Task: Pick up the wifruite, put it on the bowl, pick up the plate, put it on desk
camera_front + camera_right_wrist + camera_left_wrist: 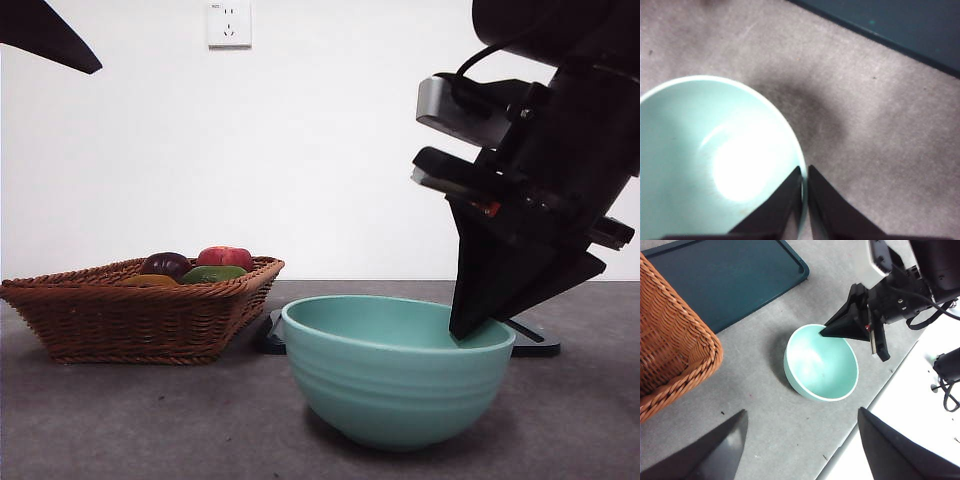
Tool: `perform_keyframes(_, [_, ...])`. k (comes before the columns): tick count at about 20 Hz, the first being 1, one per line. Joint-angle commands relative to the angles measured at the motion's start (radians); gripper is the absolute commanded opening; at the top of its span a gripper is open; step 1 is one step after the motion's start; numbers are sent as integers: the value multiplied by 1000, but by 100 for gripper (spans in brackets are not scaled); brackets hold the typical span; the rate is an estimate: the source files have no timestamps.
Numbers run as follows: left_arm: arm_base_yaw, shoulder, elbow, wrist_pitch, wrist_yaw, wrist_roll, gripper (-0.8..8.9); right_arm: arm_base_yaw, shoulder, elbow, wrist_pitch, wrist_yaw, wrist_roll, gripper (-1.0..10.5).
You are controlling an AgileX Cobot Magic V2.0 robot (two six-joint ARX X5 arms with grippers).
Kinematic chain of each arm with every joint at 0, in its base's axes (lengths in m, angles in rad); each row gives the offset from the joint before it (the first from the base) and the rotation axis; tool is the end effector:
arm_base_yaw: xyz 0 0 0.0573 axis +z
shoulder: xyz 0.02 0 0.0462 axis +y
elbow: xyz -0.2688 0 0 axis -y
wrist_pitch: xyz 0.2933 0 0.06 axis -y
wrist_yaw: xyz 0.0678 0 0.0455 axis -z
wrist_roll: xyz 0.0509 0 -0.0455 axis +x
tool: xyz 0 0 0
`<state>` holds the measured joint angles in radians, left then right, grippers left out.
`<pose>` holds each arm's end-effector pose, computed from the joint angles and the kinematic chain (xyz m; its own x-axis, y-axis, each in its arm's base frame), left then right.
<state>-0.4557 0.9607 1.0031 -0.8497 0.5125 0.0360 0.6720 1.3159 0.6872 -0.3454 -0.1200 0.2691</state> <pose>0.1992 -0.1254 0.3152 0.3253 -0.7055 -0.6296 0.7109 0.6215 -0.3291 0.2241 0.1861 0.1418 0.3621 0.4410 -0.8212 -0.4745 0.8455 0.2449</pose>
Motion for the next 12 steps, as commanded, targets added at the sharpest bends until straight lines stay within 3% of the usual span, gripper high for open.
perform_keyframes(1, [-5, 6, 17, 4, 5, 8, 343, 18, 26, 6, 9, 23, 13, 8])
perform_keyframes(3, [-5, 6, 17, 4, 5, 8, 343, 20, 27, 6, 16, 31, 23, 23])
perform_keyframes(6, [-5, 6, 17, 4, 5, 8, 343, 20, 12, 12, 23, 45, 35, 183])
perform_keyframes(12, [-5, 6, 17, 5, 5, 8, 343, 19, -110, 96, -25, 47, 34, 183])
